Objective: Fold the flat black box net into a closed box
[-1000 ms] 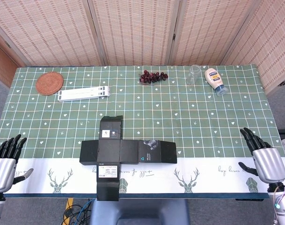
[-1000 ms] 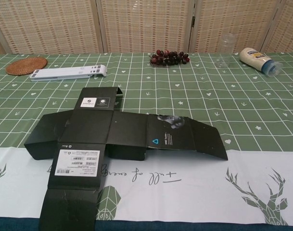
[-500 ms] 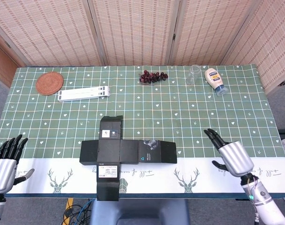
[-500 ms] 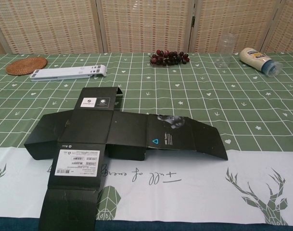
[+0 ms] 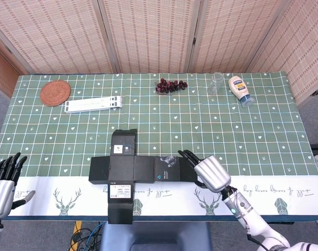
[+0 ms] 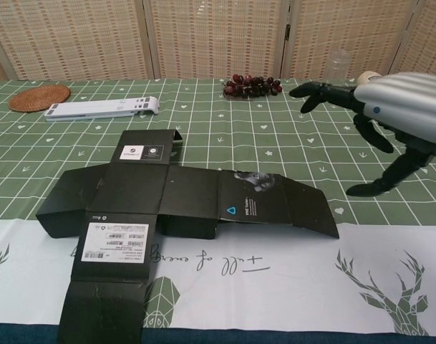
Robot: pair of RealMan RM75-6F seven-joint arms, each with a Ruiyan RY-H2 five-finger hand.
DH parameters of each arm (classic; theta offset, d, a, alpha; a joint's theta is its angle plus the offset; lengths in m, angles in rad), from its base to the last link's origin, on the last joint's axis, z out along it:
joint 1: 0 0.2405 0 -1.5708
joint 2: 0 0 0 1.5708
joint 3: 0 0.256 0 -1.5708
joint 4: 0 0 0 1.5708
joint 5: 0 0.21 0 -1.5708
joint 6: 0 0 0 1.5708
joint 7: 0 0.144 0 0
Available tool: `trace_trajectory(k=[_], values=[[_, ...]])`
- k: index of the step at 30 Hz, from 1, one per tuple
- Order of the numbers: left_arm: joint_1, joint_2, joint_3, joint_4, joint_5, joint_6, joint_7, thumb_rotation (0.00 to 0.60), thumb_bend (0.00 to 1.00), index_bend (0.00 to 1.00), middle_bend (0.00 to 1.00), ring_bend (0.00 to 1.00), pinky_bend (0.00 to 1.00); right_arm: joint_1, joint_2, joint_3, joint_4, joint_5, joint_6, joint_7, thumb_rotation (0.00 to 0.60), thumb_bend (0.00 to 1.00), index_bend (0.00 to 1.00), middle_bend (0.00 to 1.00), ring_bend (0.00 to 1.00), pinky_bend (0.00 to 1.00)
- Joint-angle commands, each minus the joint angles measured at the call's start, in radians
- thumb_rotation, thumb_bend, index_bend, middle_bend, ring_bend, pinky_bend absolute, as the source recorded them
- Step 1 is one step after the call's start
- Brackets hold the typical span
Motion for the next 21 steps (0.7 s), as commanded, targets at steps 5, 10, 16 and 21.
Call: trace_trajectory(k=[5, 10, 16, 21], values=[[0.004, 0.0, 0.003, 0.003, -0.001, -0.003, -0.001, 0.6, 0.14, 0.0, 0.0, 0.0, 0.08, 0.064, -0.128, 0.005, 0.083, 0.056, -0.053, -0.069, 0.6, 0.0, 0.01, 0.17, 0.77, 1.0], [0.009, 0.002, 0.004, 0.007, -0.005, 0.001, -0.007, 0.6, 0.14, 0.0, 0.0, 0.0, 0.08, 0.09, -0.204, 0.0, 0.145, 0.08, -0.068, -0.086, 0.6, 0.0, 0.01, 0.17, 0.77, 1.0], [0.014, 0.001, 0.006, 0.013, -0.009, 0.001, -0.016, 0.6, 0.14, 0.0, 0.0, 0.0, 0.08, 0.111, -0.289, -0.01, 0.221, 0.075, -0.057, -0.066, 0.6, 0.0, 0.01, 0.15, 0.77, 1.0], [0.014, 0.001, 0.006, 0.02, -0.009, -0.003, -0.024, 0.6, 0.14, 0.0, 0.0, 0.0, 0.08, 0.123, -0.346, -0.017, 0.285, 0.063, -0.04, -0.056, 0.6, 0.0, 0.01, 0.15, 0.77, 1.0]])
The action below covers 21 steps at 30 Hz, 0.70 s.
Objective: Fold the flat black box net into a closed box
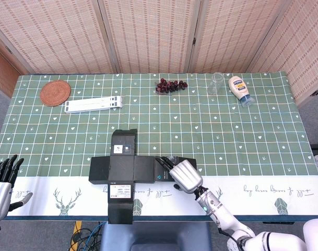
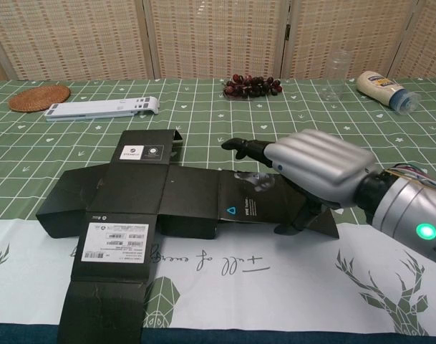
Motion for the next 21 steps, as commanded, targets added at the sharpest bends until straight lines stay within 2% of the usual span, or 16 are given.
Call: trace_trajectory(k=[1, 8, 16, 21], values=[[0.0, 0.0, 0.0, 0.003, 0.001, 0.0, -0.004, 0.6, 0.14, 0.0, 0.0, 0.0, 0.08, 0.01, -0.038, -0.005, 0.04, -0.009, 0.016, 0.012, 0.6, 0.0, 0.01, 0.15, 0.77, 1.0], [0.004, 0.001, 0.005, 0.01, -0.008, -0.012, -0.014, 0.6, 0.14, 0.0, 0.0, 0.0, 0.08, 0.025, -0.105, -0.01, 0.129, -0.031, 0.041, 0.042, 0.6, 0.0, 0.01, 0.15, 0.77, 1.0], [0.004, -0.003, 0.005, 0.025, -0.011, -0.017, -0.031, 0.6, 0.14, 0.0, 0.0, 0.0, 0.08, 0.051, -0.185, 0.001, 0.235, -0.043, 0.06, 0.061, 0.6, 0.05, 0.02, 0.15, 0.77, 1.0], [0.004, -0.006, 0.004, 0.034, -0.011, -0.02, -0.043, 0.6, 0.14, 0.0, 0.0, 0.0, 0.08, 0.061, -0.249, 0.007, 0.304, -0.044, 0.078, 0.043, 0.6, 0.14, 0.02, 0.15, 0.77, 1.0]])
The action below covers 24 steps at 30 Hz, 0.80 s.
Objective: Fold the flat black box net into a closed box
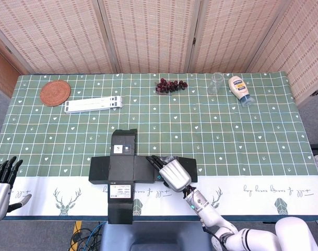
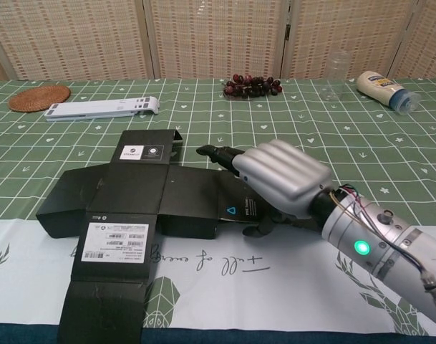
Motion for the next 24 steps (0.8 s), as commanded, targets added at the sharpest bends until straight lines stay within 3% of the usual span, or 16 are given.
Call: trace_trajectory(k=[1, 7, 15, 20, 24], values=[[0.0, -0.001, 0.0, 0.004, -0.001, -0.001, -0.006, 0.6, 0.14, 0.0, 0.0, 0.0, 0.08, 0.012, -0.042, 0.003, 0.048, -0.006, 0.013, -0.016, 0.6, 0.16, 0.03, 0.15, 0.77, 1.0], [0.004, 0.001, -0.001, 0.012, -0.003, 0.003, -0.021, 0.6, 0.14, 0.0, 0.0, 0.0, 0.08, 0.042, -0.099, -0.005, 0.158, -0.059, 0.046, 0.007, 0.6, 0.36, 0.11, 0.19, 0.78, 1.0], [0.013, 0.008, 0.0, 0.018, -0.007, 0.01, -0.037, 0.6, 0.14, 0.0, 0.0, 0.0, 0.08, 0.091, -0.129, 0.009, 0.248, -0.12, 0.099, 0.074, 0.6, 0.66, 0.39, 0.35, 0.84, 1.0], [0.017, 0.011, 0.001, 0.017, -0.003, 0.015, -0.044, 0.6, 0.14, 0.0, 0.0, 0.0, 0.08, 0.137, -0.124, 0.027, 0.279, -0.173, 0.152, 0.109, 0.6, 0.7, 0.53, 0.5, 0.91, 1.0], [0.021, 0.014, 0.001, 0.014, 0.002, 0.023, -0.046, 0.6, 0.14, 0.0, 0.0, 0.0, 0.08, 0.166, -0.093, 0.067, 0.243, -0.184, 0.19, 0.136, 0.6, 0.7, 0.61, 0.57, 0.93, 1.0]])
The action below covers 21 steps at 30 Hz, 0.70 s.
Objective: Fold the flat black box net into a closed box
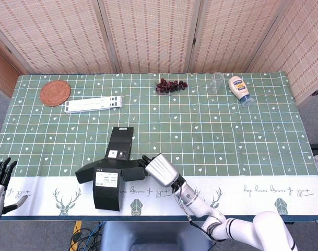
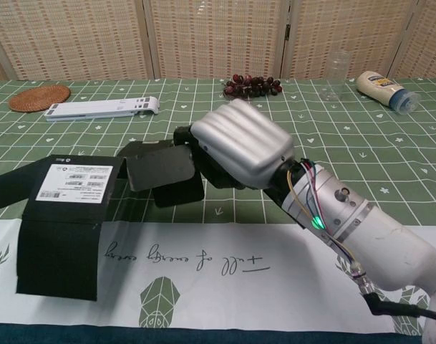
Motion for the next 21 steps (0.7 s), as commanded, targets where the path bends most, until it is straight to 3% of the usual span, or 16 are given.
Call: trace_trajectory(k=[1, 7, 11, 21], values=[[0.002, 0.002, 0.0, -0.001, 0.0, 0.003, -0.002, 0.6, 0.14, 0.0, 0.0, 0.0, 0.08, 0.022, 0.034, 0.036, -0.044, -0.008, 0.03, 0.021, 0.6, 0.7, 0.62, 0.58, 0.93, 1.0], [0.003, 0.004, 0.0, -0.005, -0.002, -0.001, 0.002, 0.6, 0.14, 0.0, 0.0, 0.0, 0.08, 0.009, 0.141, 0.107, -0.254, 0.065, 0.034, 0.078, 0.6, 0.7, 0.64, 0.6, 0.94, 1.0], [-0.002, 0.003, -0.001, -0.007, 0.0, -0.008, 0.005, 0.6, 0.14, 0.0, 0.0, 0.0, 0.08, -0.02, 0.236, 0.144, -0.417, 0.169, -0.019, 0.102, 0.6, 0.7, 0.64, 0.6, 0.94, 1.0], [-0.013, -0.011, 0.003, -0.001, 0.006, -0.029, 0.009, 0.6, 0.14, 0.0, 0.0, 0.0, 0.08, -0.03, 0.544, 0.191, -0.721, 0.586, -0.342, 0.058, 0.6, 0.71, 0.67, 0.62, 0.94, 1.0]])
